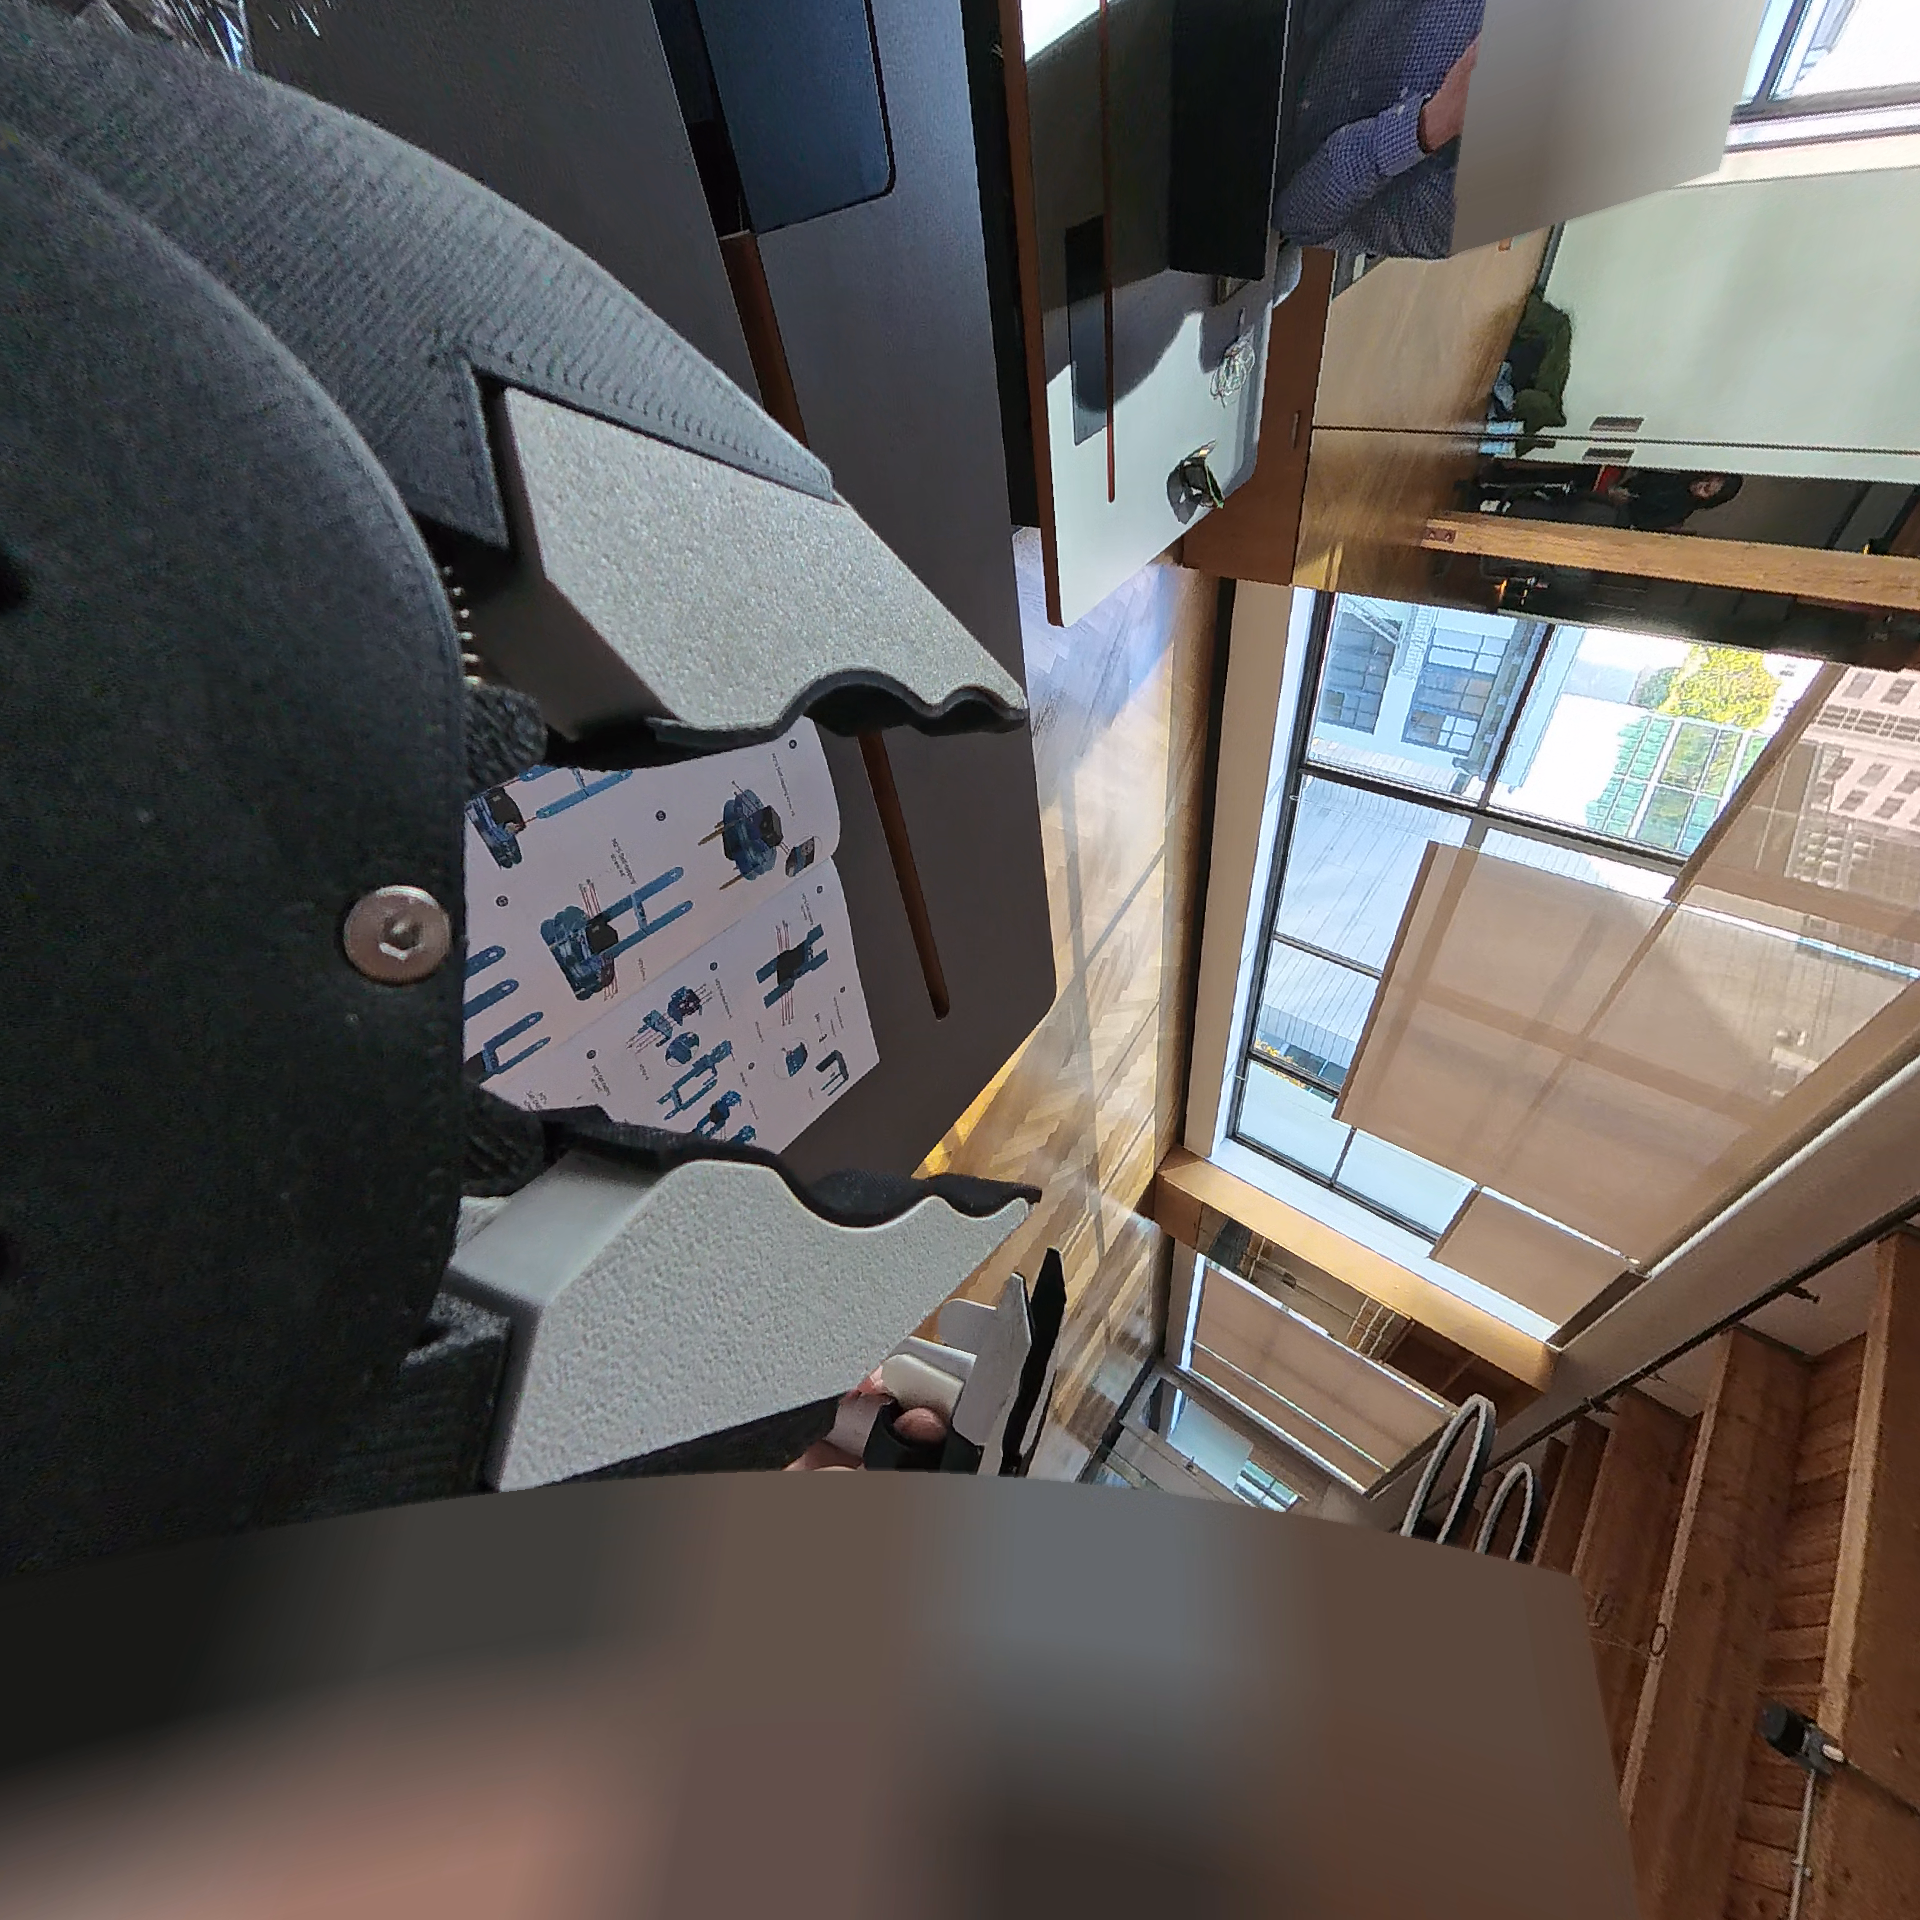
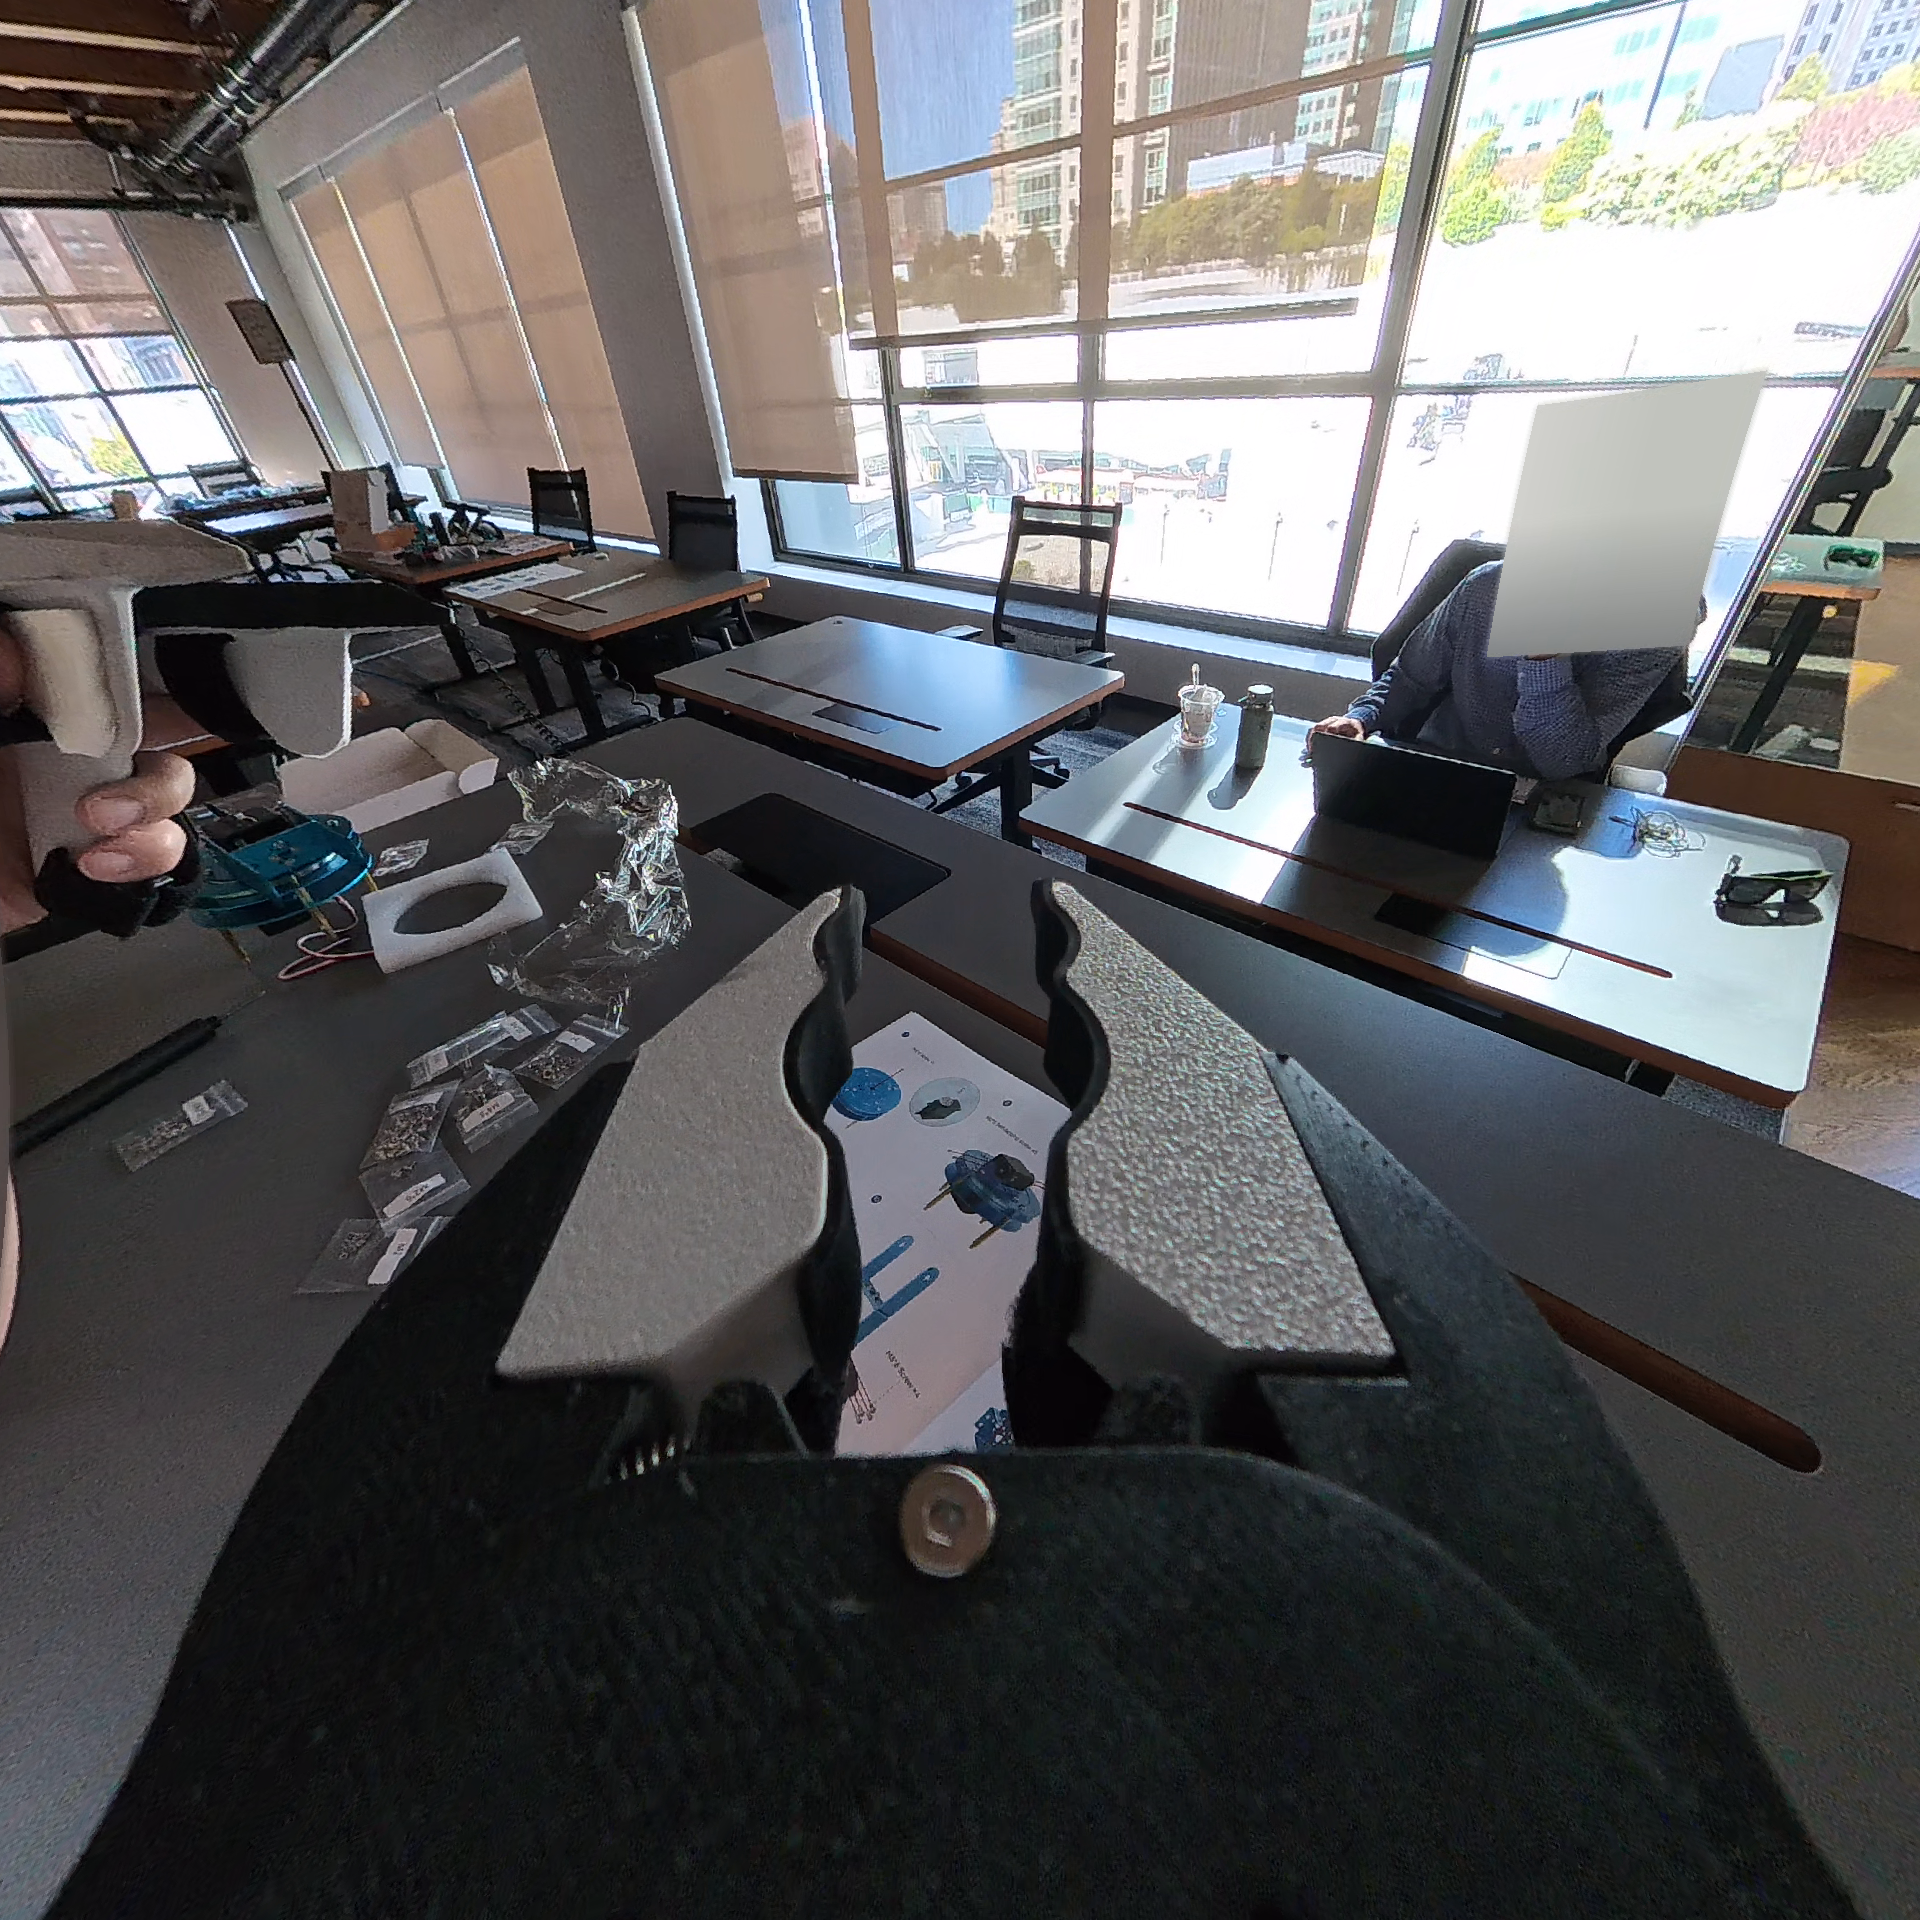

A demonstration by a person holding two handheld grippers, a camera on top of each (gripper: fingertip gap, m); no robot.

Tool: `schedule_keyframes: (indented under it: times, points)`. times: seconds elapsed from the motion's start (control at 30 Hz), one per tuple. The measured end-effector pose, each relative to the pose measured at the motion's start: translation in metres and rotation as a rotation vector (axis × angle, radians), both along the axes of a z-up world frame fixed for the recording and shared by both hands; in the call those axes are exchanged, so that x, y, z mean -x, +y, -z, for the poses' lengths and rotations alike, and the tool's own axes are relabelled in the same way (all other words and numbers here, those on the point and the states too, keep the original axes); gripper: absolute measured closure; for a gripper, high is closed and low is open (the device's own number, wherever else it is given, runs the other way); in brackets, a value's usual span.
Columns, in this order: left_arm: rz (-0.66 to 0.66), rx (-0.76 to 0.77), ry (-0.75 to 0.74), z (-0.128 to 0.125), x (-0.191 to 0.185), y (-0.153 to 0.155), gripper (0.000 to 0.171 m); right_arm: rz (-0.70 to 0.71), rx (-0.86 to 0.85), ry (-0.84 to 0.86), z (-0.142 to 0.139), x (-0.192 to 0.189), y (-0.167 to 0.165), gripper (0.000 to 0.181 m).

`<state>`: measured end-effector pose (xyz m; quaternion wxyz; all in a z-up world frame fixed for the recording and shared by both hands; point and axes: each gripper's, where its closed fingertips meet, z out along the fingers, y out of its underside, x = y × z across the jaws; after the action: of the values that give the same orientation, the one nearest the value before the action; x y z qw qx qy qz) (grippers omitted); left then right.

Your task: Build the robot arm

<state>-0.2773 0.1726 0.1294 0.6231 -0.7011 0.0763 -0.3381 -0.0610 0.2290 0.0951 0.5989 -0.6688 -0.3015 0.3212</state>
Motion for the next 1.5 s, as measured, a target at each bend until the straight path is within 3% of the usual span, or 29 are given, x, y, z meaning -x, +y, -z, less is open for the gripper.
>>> schedule_keyframes:
  times: [0.2, 0.37, 0.6, 0.97, 1.23, 1.5]
  points:
    - [0.001, 0.032, 0.009, 0.012, 0.001, 0.012, 0.086, -0.016, 0.026, 0.006, 0.001, 0.001, -0.003, 0.149]
    - [0.113, 0.094, -0.067, 0.029, -0.015, 0.025, 0.091, -0.049, 0.005, 0.073, -0.017, 0.005, -0.017, 0.150]
    - [0.167, 0.120, -0.059, 0.037, -0.030, 0.025, 0.089, -0.042, -0.012, 0.036, -0.017, 0.011, -0.024, 0.149]
    - [0.209, 0.190, -0.037, 0.057, -0.046, 0.031, 0.091, -0.019, 0.058, 0.012, 0.007, 0.013, -0.006, 0.147]
    - [0.220, 0.186, -0.060, 0.053, -0.044, 0.029, 0.091, -0.050, 0.111, -0.022, 0.027, 0.027, -0.001, 0.146]
    - [0.167, 0.121, -0.057, 0.033, -0.023, 0.021, 0.091, -0.054, 0.120, 0.002, 0.022, 0.023, -0.002, 0.145]
